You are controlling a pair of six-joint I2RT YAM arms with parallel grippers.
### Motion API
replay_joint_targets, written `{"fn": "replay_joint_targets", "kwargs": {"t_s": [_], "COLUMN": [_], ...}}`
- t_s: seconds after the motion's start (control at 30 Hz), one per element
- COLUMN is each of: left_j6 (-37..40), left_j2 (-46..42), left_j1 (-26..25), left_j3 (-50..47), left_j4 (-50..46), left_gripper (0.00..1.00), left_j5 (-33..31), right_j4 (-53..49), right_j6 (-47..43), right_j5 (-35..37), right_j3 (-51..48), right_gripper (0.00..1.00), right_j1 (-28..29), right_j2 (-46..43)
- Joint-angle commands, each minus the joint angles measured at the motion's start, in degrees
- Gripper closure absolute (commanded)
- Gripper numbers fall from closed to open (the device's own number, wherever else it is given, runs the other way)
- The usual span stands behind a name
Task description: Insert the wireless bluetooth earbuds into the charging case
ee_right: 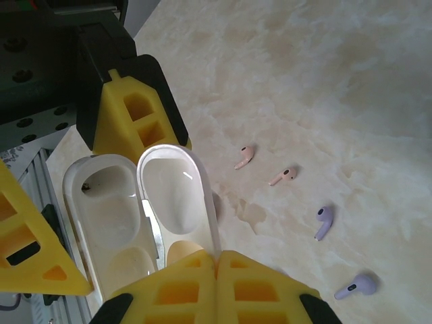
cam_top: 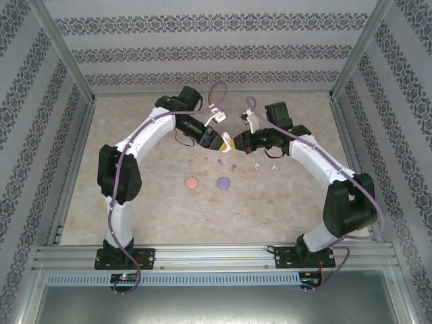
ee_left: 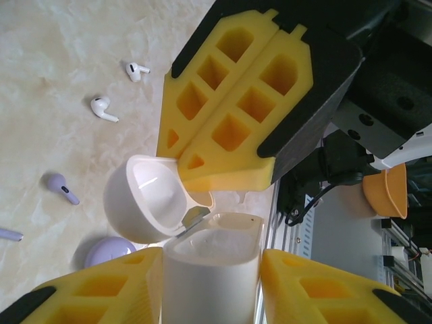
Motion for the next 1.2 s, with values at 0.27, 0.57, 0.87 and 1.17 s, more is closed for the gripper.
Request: {"fn": "replay_joint_targets", "kwargs": {"t_s": [0.27,0.57,0.87,1.17], "left_j6": [1.7,2.4,-3.0,-18.4], "left_j2": [1.0,0.8,-3.8,-15.9], "left_j1": [0.2,0.2,1.0,0.9], "left_j3": [2.3,1.7,-5.9,-23.6], "left_j4": [-1.5,-2.2,8.7,38.1], "left_gripper": [0.73,0.97,1.00,1.00], "left_j5": [2.7,3.4,1.3,-7.5], "right_j4": [-1.1,-0.9,0.8,-6.2], "right_j6": [-1.8,-1.3,7.4,20.0], "right_j5": [-1.6,-0.5,2.5,20.8], "right_j3": [1.7,2.4,-1.2,-10.9], "right_gripper": [1.00,1.00,0.49,0.40], "right_j1": [0.6,0.5,-5.5,-8.7], "right_j2": [-0.3,-0.6,-7.9,-17.5]}}
